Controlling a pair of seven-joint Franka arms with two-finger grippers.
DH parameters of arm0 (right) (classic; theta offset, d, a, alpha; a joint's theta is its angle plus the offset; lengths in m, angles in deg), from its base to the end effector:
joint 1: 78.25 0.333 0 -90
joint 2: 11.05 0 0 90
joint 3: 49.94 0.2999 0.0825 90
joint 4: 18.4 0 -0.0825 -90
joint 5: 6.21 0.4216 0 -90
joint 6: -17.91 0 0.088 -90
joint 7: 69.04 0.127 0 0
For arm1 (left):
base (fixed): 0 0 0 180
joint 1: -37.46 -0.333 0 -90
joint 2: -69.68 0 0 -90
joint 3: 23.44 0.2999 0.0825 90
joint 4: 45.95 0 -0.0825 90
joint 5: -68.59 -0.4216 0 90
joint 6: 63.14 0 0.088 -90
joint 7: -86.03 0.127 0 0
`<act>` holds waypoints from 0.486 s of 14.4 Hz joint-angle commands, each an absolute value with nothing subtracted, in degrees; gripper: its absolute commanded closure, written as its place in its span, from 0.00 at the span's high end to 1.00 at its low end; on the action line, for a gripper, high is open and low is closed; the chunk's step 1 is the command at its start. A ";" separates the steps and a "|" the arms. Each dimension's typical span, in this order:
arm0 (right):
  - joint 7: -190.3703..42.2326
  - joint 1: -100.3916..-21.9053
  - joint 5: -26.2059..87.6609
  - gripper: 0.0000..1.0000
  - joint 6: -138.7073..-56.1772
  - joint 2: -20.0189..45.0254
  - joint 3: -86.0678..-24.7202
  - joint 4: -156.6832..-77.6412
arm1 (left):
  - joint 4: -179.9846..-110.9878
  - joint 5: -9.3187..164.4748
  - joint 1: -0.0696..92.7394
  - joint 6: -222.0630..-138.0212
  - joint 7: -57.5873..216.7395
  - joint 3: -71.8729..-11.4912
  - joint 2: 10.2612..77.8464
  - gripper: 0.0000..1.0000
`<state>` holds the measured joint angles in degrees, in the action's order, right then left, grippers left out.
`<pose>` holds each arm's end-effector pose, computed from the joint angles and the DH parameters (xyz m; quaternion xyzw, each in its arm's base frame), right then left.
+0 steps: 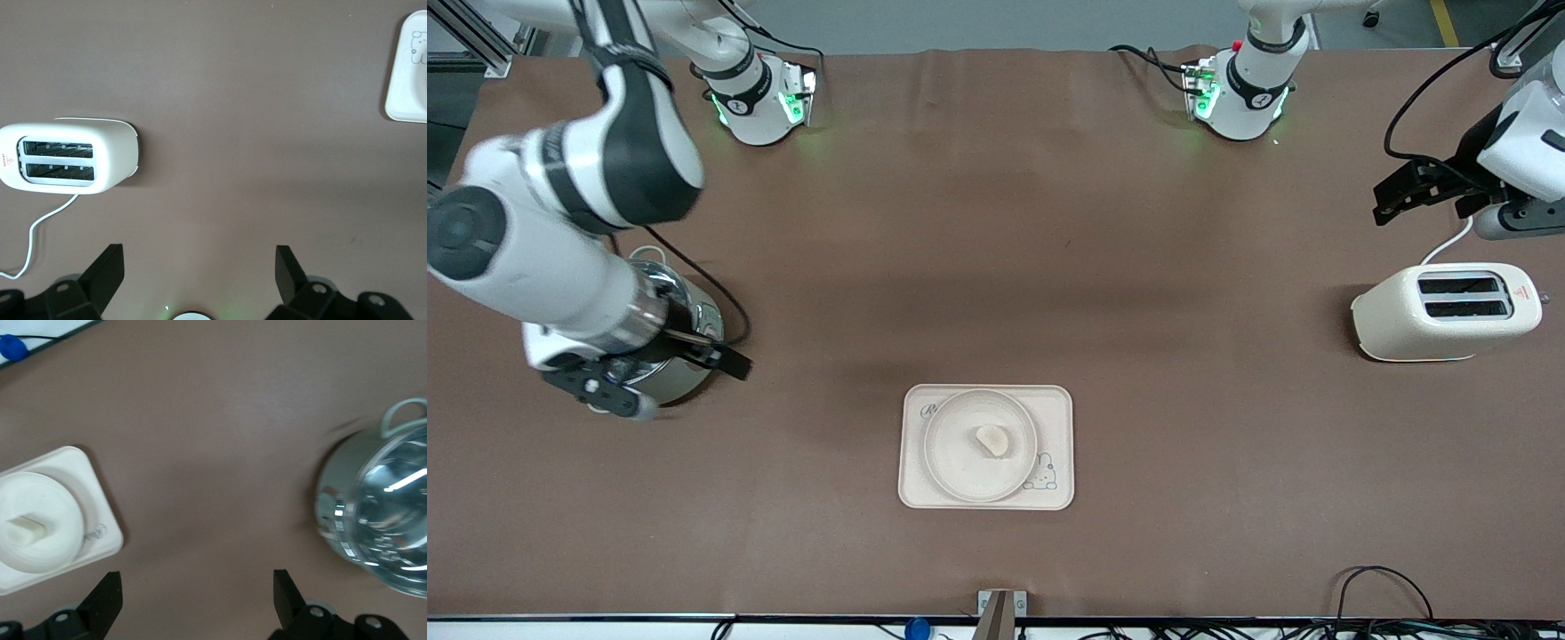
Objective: Place bun in plate and plate on tray
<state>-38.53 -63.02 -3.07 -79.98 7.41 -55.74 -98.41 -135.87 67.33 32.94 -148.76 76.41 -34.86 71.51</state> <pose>0.6771 0.1273 0.4839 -0.9828 0.1842 0.0078 0.0090 0.5701 -0.0677 0.6009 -0.9994 -0.0244 0.0196 0.0171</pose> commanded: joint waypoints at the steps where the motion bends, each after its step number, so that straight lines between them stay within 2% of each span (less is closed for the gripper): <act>1: -42.75 -66.37 -7.15 1.00 -73.61 -1.09 -55.48 -101.20 | -135.86 68.23 32.45 -148.40 77.68 -35.48 72.31 1.00; 4: -52.30 -71.46 -9.11 1.00 -67.53 -7.25 -55.39 -101.20 | -135.86 68.23 32.45 -147.87 77.68 -35.49 72.58 1.00; 7: -62.42 -75.34 -9.37 1.00 -65.85 -10.77 -55.39 -102.24 | -135.42 67.97 32.54 -147.87 79.51 -35.49 72.40 1.00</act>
